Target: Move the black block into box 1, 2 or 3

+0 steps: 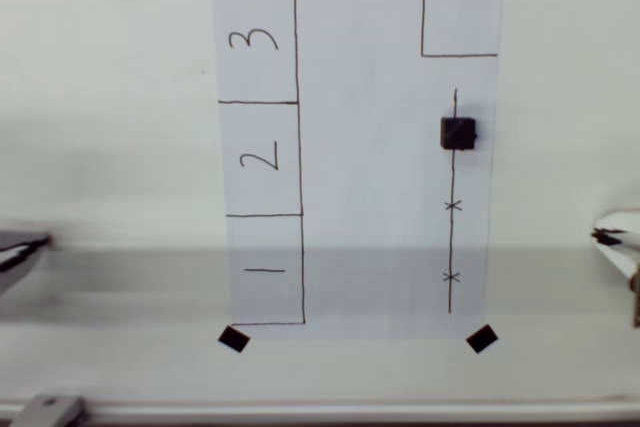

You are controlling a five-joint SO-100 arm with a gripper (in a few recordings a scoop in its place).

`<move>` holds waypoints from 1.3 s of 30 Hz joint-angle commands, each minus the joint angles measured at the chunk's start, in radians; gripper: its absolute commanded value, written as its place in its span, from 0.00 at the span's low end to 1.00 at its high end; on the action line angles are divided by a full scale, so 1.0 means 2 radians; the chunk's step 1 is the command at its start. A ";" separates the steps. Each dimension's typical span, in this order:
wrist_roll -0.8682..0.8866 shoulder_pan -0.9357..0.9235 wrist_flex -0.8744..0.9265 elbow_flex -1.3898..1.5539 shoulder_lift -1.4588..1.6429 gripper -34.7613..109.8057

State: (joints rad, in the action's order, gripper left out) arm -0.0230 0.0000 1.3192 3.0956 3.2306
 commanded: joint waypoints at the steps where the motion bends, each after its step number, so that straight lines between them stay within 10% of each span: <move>1: -0.002 0.004 0.012 0.005 0.001 0.24; 39: -0.002 0.011 0.012 0.005 0.001 0.24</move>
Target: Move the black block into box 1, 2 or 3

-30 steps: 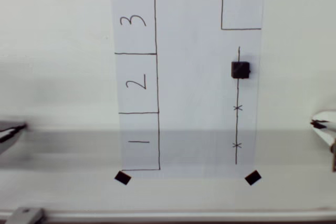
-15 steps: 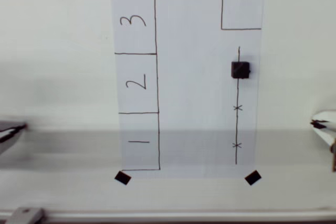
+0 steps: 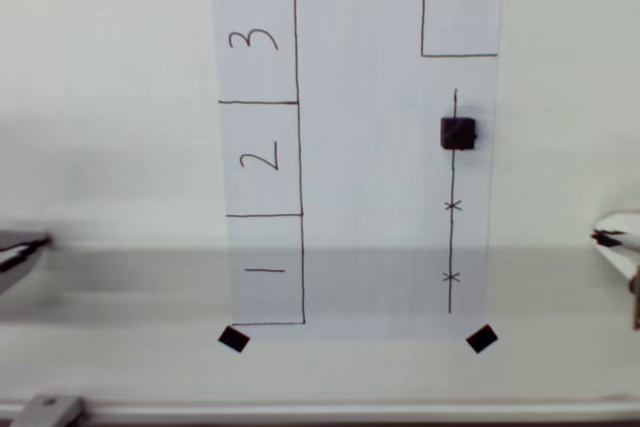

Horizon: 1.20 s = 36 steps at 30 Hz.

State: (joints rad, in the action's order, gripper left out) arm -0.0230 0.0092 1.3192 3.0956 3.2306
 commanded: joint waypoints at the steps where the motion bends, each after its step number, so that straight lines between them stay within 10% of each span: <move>1: -0.005 0.009 0.012 0.005 0.001 0.24; 36: -0.071 -0.061 -0.015 -0.439 -0.524 0.29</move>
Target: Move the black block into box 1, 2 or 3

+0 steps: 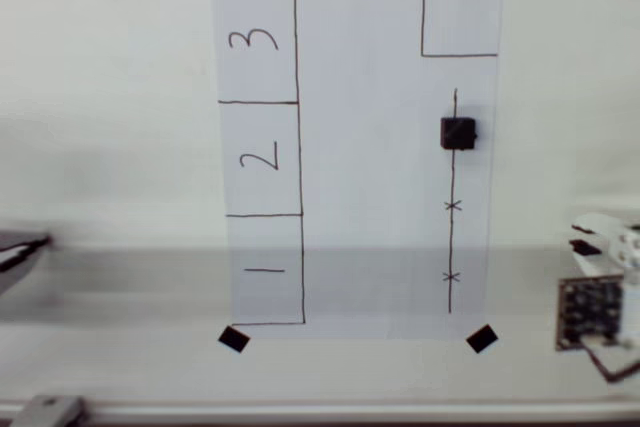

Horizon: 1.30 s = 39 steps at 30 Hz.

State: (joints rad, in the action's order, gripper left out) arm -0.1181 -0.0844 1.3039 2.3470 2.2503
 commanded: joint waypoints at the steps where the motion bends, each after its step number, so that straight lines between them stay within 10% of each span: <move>1: -0.029 -0.019 -0.007 -0.079 -0.051 0.29; 39: -0.181 -0.132 -0.031 -0.354 -0.361 0.41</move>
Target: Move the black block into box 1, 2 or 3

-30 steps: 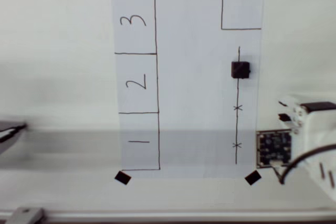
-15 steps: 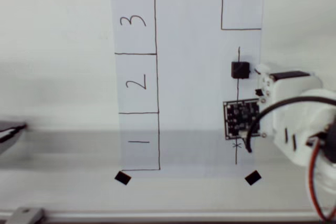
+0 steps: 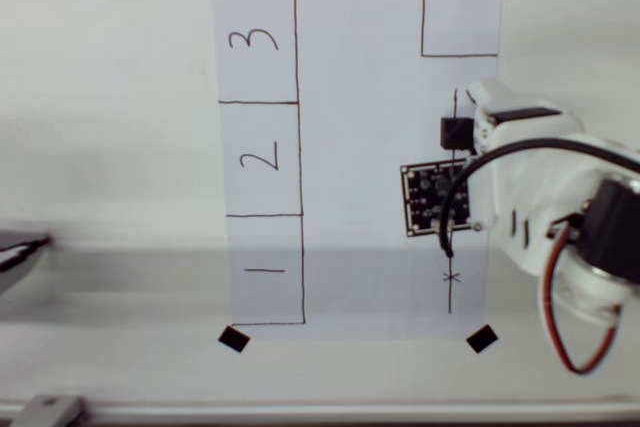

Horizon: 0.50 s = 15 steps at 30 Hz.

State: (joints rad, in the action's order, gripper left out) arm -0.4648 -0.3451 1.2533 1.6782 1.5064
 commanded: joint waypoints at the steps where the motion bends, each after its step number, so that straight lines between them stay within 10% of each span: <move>1: -0.008 0.000 -0.006 -0.018 0.011 0.42; 15: 0.036 0.047 -0.030 0.030 0.031 0.44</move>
State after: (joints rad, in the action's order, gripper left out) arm -0.3973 -0.2623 1.2134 1.7181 1.5064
